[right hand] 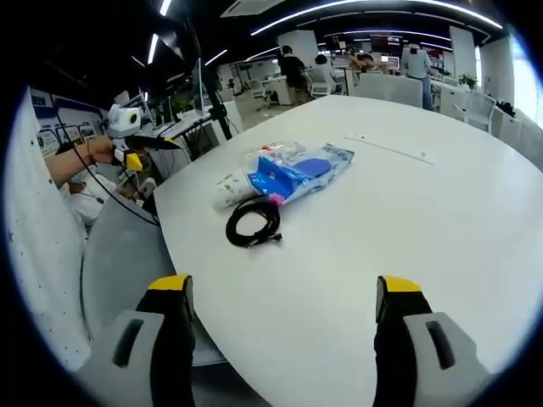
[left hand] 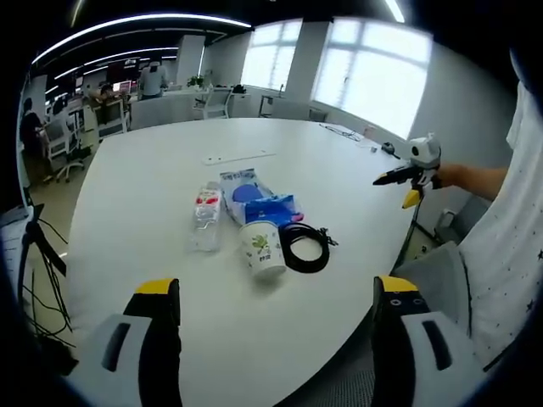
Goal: Arrange the tabletop items into an orderly group along one side of the table until the central work area is clear of visible clutter.
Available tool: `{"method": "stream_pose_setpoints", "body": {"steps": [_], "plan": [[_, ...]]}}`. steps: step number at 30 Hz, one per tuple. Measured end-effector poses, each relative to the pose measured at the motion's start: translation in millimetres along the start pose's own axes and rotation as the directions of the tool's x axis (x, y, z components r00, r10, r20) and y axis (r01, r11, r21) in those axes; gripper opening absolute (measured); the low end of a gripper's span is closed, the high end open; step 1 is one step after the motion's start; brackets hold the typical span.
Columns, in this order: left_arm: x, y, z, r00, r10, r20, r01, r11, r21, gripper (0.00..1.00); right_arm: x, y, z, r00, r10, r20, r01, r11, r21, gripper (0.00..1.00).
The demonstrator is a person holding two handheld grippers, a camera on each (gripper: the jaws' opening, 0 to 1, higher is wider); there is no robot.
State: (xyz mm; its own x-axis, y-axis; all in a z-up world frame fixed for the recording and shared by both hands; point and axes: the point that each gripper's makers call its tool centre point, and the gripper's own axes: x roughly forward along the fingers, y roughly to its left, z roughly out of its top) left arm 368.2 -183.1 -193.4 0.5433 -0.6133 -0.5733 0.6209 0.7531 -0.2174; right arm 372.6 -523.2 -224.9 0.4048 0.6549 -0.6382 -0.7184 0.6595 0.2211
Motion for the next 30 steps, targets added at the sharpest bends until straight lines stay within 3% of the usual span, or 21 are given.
{"method": "stream_pose_setpoints", "body": {"steps": [30], "plan": [[13,13.4,8.3,1.0,-0.014,-0.005,0.014,1.0,0.006,0.96,8,-10,10.1,1.0,-0.008,0.0,0.008,1.0,0.006,0.88]]}}
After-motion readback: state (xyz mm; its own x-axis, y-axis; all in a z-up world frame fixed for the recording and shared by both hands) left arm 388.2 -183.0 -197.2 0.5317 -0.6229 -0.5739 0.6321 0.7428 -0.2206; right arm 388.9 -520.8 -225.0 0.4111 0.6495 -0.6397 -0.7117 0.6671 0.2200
